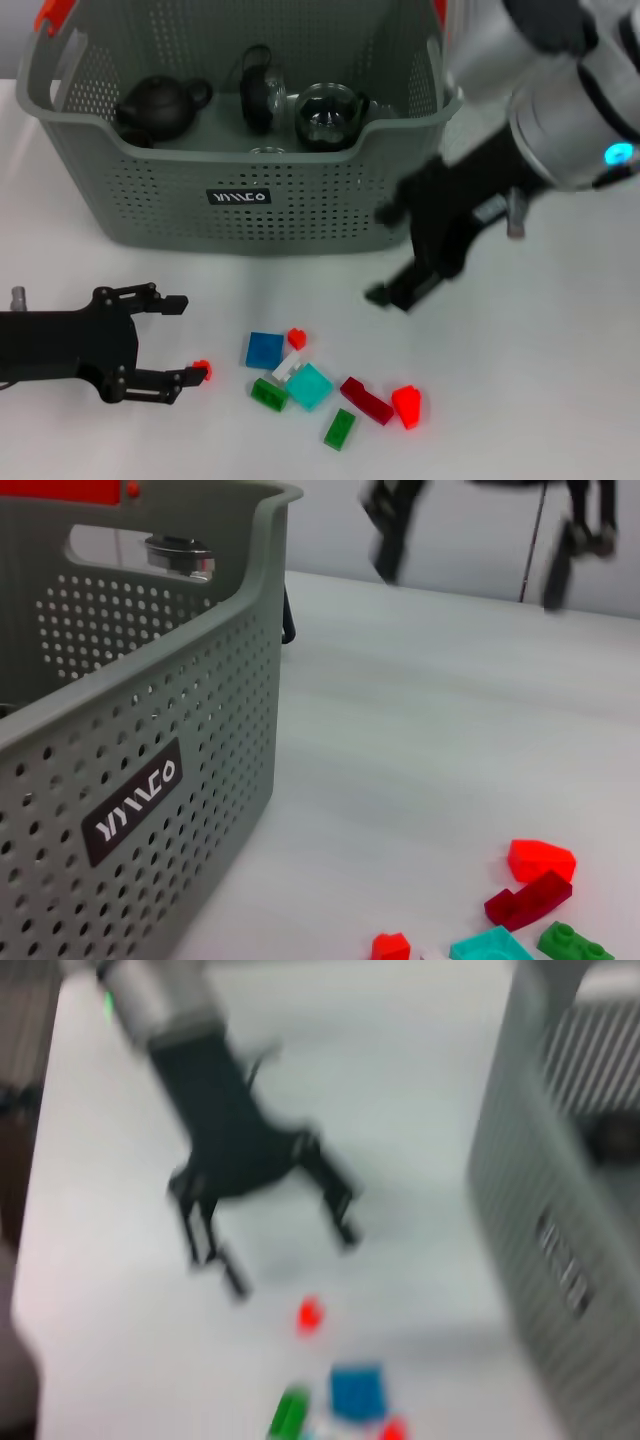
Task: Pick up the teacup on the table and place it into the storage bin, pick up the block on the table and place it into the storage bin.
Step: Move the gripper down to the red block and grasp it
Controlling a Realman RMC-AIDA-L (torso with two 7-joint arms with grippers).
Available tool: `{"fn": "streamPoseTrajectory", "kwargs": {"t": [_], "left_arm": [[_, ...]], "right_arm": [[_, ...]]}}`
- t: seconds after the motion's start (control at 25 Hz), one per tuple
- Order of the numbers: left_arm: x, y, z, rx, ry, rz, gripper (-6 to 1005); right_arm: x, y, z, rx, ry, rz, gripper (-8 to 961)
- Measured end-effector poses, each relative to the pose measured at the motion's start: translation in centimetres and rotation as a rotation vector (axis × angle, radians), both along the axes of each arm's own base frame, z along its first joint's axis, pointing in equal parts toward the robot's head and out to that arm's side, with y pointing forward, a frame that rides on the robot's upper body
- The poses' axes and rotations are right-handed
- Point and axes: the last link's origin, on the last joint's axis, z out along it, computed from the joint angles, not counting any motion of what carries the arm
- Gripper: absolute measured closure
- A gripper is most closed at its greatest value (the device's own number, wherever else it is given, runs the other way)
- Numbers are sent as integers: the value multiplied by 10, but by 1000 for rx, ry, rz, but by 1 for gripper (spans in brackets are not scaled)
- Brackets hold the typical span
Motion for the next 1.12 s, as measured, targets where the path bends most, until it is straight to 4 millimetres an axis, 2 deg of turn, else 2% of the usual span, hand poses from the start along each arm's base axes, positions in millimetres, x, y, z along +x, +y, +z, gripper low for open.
{"fn": "streamPoseTrajectory", "kwargs": {"t": [0.24,0.64,0.92,1.12], "left_arm": [[2,1,-1,-1,-12,9,122],[-1,0,-7,-5,-50,65,121],[-3,-1,-8,7,-87,93,121],[-4,-1,-7,18,-102,113,121]], "right_arm": [[24,-16,-27,-91,-149,-32,11],[41,-29,-77,-171,-317,67,16],[47,-36,-91,-199,-386,126,20],[51,-37,-94,-198,-425,161,23]]}}
